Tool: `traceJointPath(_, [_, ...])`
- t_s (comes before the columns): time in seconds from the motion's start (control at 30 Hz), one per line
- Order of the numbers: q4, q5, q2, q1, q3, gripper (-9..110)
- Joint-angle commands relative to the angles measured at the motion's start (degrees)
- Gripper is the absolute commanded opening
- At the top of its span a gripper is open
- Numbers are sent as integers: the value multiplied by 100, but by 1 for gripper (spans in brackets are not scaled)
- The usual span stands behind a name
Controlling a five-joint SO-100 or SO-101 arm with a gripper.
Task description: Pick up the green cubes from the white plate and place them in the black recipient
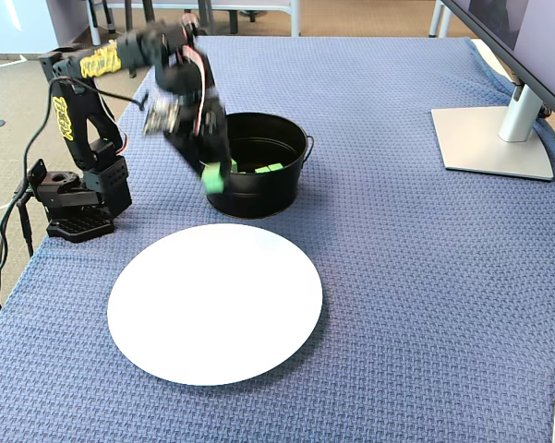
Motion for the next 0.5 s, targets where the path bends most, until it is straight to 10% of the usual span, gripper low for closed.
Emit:
traceJointPath(0.0, [255, 580, 738, -1055, -26, 0])
traceJointPath(0.47, [-264, 2329, -694, -3788, -167, 0])
